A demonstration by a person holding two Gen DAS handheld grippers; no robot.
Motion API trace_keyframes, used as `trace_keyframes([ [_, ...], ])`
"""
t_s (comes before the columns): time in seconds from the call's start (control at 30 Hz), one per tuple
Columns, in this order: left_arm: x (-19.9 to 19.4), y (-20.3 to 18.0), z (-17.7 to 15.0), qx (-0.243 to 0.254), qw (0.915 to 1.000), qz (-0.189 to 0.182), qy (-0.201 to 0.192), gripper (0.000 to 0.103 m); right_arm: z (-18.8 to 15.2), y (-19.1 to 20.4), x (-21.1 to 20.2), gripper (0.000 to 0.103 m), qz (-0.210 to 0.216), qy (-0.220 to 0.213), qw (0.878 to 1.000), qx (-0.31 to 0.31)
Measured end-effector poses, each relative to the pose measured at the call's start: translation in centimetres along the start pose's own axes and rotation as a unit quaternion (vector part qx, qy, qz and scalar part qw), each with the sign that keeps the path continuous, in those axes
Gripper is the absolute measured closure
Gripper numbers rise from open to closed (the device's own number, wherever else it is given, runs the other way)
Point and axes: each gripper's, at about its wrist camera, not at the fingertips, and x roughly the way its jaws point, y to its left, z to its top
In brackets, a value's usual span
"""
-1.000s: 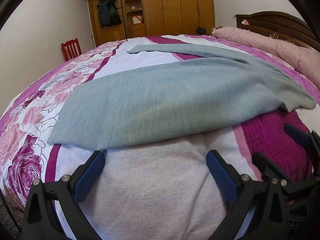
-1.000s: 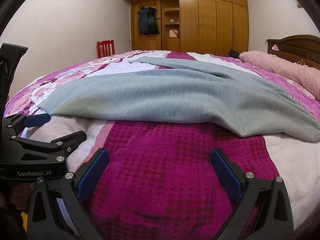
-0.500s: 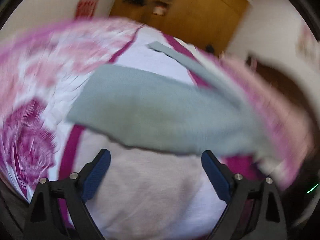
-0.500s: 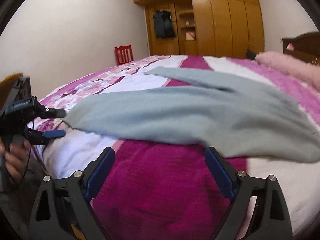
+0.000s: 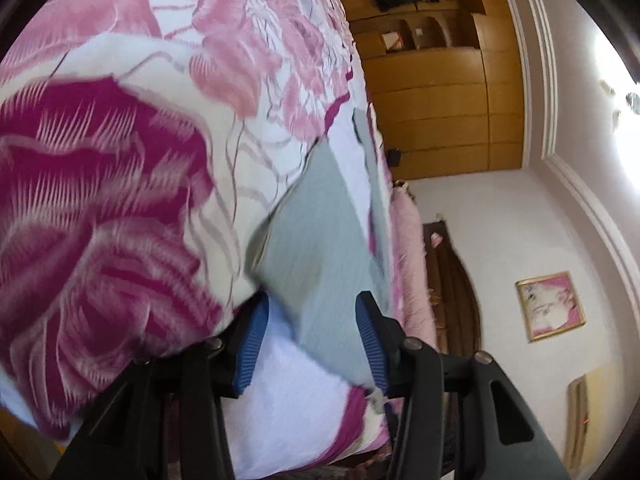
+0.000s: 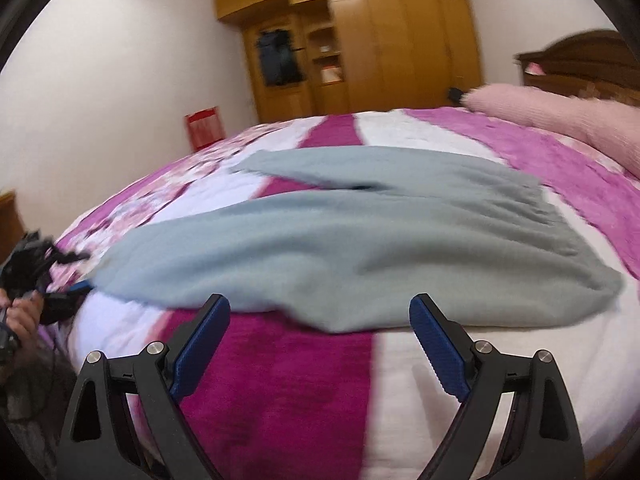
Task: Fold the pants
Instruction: 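Grasp the waistband with the right gripper while the left gripper grasps the other waistband corner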
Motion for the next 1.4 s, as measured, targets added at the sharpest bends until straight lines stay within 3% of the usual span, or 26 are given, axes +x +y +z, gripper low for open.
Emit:
trace_keyframes([
  [0.03,-0.1,0.1,0.3,-0.005,1.0,-0.003,-0.005,0.058,0.3,-1.7,-0.7,0.01,-0.018,-0.006,1.0,0.016],
  [0.13,-0.4,0.4,1.4,-0.016,0.9994,0.018,-0.027,0.083,1.0,-6.2,-2.9,0.01,-0.053,-0.015,0.996,0.072],
  [0.17,-0.1,0.9,1.3,-0.018,0.9988,0.032,-0.031,0.101,1.1,-8.4,-4.0,0.01,-0.058,-0.023,0.992,0.114],
  [0.2,-0.5,0.9,1.8,-0.023,0.9985,0.038,-0.032,0.101,1.0,-10.7,-5.2,0.01,-0.058,-0.033,0.984,0.163],
  [0.23,-0.6,1.0,2.0,-0.028,0.9984,0.038,-0.033,0.101,0.5,-14.4,-7.0,0.01,-0.049,-0.051,0.967,0.246],
  [0.3,-0.9,1.0,2.2,-0.025,0.9984,0.037,-0.034,0.101,-0.5,-18.3,-8.4,0.016,-0.024,-0.072,0.945,0.318],
  [0.37,-1.1,0.4,2.4,-0.018,0.9984,0.038,-0.038,0.101,-2.3,-22.6,-8.8,0.032,-0.013,-0.083,0.916,0.391],
  [0.47,-0.8,0.3,3.1,-0.027,0.9984,0.035,-0.036,0.101,-4.8,-25.2,-7.5,0.036,0.024,-0.065,0.878,0.474],
  [0.5,-0.7,0.3,3.3,-0.028,0.9982,0.038,-0.036,0.101,-5.2,-25.3,-6.8,0.036,0.035,-0.06,0.871,0.487],
  [0.6,-0.8,0.8,3.1,-0.026,0.9978,0.047,-0.039,0.101,-3.7,-24.7,-5.7,0.04,0.025,-0.061,0.883,0.464],
  [0.67,-0.6,0.7,3.0,-0.025,0.9976,0.051,-0.041,0.101,-2.5,-24.2,-4.3,0.073,0.034,-0.066,0.888,0.454],
  [0.7,-0.4,0.5,3.1,-0.025,0.9975,0.052,-0.041,0.101,-2.0,-24.3,-3.4,0.084,0.036,-0.057,0.887,0.458],
  [0.77,-0.2,0.5,2.4,-0.025,0.9971,0.054,-0.047,0.101,-1.9,-24.9,-1.9,0.093,0.041,-0.036,0.879,0.474],
  [0.8,-0.4,0.5,2.2,-0.023,0.997,0.053,-0.052,0.101,-2.2,-25.2,-1.8,0.094,0.051,-0.044,0.871,0.487],
  [0.9,-1.1,-0.5,1.2,-0.007,0.9961,0.053,-0.071,0.101,-2.1,-26.3,-4.4,0.095,0.091,-0.123,0.84,0.52],
  [0.97,-2.9,-1.7,0.4,-0.018,0.9959,0.031,-0.083,0.101,-1.1,-26.5,-5.2,0.095,0.126,-0.154,0.815,0.544],
  [1.0,-3.3,-2.7,0.6,-0.025,0.9957,0.023,-0.086,0.101,-0.7,-26.4,-5.3,0.095,0.136,-0.161,0.811,0.546],
  [1.07,-3.6,-4.7,1.2,-0.019,0.9955,0.022,-0.091,0.101,1.0,-26.1,-5.3,0.095,0.149,-0.177,0.812,0.536],
  [1.2,-3.5,-9.5,3.2,0.018,0.9933,0.026,-0.111,0.101,3.5,-26.3,-4.1,0.095,0.16,-0.178,0.831,0.502],
  [1.27,-3.0,-11.1,4.2,0.019,0.9927,0.03,-0.115,0.101,4.4,-26.7,-3.3,0.095,0.174,-0.177,0.833,0.494],
  [1.4,-1.7,-14.1,6.6,0.043,0.9887,0.073,-0.123,0.101,6.5,-27.4,-1.6,0.095,0.196,-0.184,0.831,0.487],
])
